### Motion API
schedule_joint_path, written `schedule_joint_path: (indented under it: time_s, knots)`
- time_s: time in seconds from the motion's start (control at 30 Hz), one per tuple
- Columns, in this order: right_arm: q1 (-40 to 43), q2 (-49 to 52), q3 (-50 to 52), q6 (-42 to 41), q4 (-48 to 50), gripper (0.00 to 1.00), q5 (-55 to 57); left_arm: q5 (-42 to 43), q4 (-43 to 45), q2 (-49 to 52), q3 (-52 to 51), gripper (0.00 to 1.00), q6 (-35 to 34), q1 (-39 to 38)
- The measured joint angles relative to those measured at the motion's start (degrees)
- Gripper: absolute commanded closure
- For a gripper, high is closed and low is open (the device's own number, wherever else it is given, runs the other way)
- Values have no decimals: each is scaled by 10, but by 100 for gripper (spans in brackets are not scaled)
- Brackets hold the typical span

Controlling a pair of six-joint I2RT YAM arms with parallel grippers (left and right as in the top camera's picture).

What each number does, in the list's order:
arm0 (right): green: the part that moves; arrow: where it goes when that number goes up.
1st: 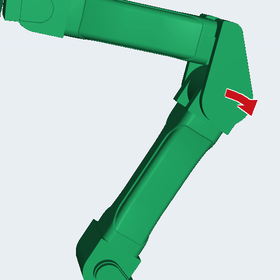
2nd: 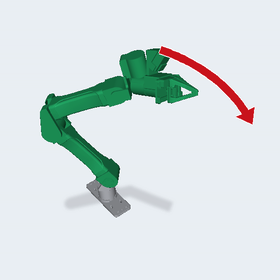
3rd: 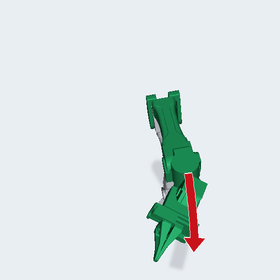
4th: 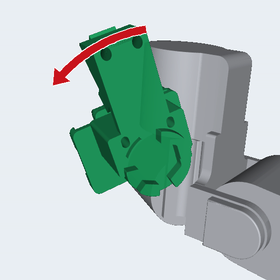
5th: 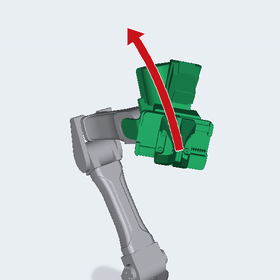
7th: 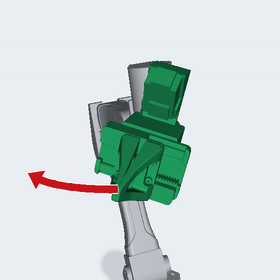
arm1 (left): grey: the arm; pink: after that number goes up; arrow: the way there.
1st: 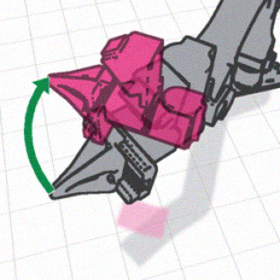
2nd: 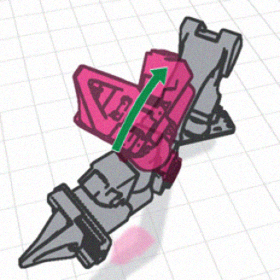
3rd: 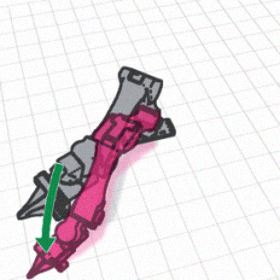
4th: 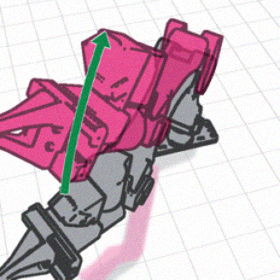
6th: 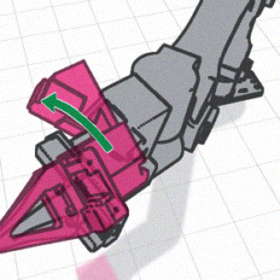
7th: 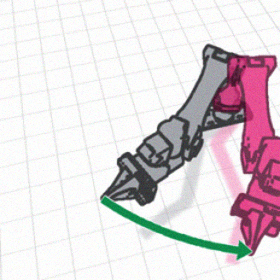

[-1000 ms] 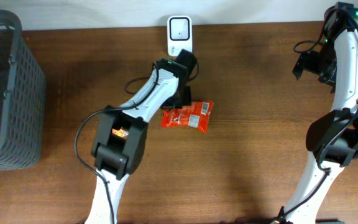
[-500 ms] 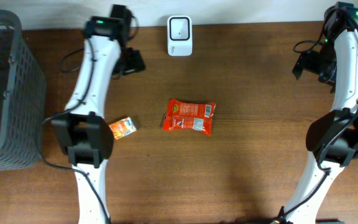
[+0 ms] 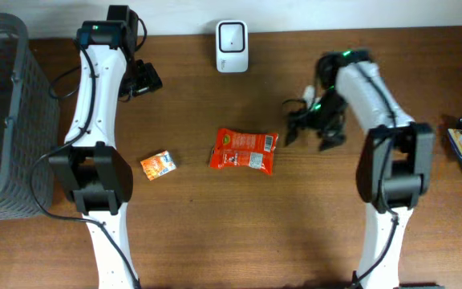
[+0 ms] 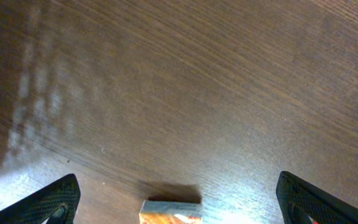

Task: Scan the item barcode
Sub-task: 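Reach the right gripper to the red bag and grasp it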

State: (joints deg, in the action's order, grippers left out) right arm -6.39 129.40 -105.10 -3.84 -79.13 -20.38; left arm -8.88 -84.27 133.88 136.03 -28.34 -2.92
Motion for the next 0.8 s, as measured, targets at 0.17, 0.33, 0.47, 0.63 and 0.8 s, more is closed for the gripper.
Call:
schedule_joint_path:
  time_s: [0.17, 0.33, 0.47, 0.63, 0.8]
  knots:
    - [-50, 1, 36, 13, 84, 30, -100, 0, 0, 0, 0, 1, 0, 0]
    - [-51, -1, 98, 13, 210, 76, -132, 0, -1, 0, 0, 1, 0, 0]
    - [-50, -6, 127, 11, 258, 96, -170, 0, 0, 0, 0, 1, 0, 0]
    - [-37, -11, -68, 9, 33, 96, -16, 0, -1, 0, 0, 1, 0, 0]
    - [-56, -29, -256, -165, -179, 96, 376, 0, -1, 0, 0, 1, 0, 0]
